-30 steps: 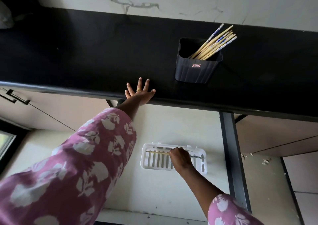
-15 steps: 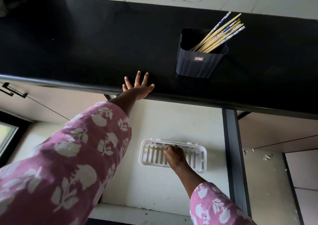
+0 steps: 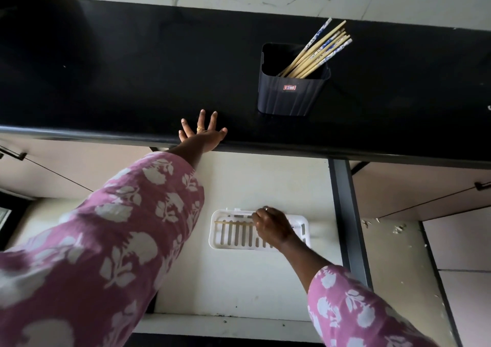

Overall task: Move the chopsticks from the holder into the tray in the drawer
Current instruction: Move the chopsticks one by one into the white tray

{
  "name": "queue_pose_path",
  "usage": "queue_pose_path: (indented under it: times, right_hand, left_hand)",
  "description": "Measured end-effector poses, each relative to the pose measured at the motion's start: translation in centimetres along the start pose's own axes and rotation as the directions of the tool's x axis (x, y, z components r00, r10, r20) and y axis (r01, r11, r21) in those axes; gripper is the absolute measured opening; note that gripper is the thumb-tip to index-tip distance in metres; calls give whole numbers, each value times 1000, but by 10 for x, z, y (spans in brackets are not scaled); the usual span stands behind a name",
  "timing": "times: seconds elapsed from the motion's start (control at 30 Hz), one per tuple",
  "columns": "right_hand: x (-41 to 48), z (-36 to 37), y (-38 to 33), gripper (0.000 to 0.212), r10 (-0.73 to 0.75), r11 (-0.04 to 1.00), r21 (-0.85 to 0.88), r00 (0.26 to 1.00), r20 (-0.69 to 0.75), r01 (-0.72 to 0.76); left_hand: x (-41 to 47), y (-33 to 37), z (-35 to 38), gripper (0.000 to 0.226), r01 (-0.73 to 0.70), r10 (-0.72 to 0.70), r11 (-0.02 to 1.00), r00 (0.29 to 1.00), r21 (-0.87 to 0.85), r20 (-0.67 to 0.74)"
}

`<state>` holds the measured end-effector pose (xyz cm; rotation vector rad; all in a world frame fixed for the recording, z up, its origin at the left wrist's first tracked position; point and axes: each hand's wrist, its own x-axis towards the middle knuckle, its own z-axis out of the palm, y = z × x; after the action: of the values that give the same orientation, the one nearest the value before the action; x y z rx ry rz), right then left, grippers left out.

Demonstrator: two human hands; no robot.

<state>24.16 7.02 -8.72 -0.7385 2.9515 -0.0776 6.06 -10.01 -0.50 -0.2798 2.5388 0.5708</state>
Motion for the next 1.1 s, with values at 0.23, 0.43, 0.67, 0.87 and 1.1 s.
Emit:
queue_pose_path:
  times: [0.23,0.43,0.67,0.87,1.1]
  right_hand:
    - [28,-57,45,16,92,994,92,917,-389,-60]
    - [63,-122,87,19,201,979,121,720,-664,-162]
    - [100,-185,136,18,544,837,399,496,-676,-374]
    - [128,-216,170,30,894,447,709,231,-385,-545]
    - [152,-223,205,36,973,205,909,175,-149,-362]
  left_hand:
    - [-13,3,-3,59,-2,2,999,1000,44,-8]
    - [-14,3,-6,58,-2,1,999,1000,52,20]
    - [-10,6,-6,54,27,-24,999,998,-42,63]
    - [-11,8,-4,54,31,-30,999,999,-42,30]
    - [-6,9,-4,52,45,-41,996,998,-75,51]
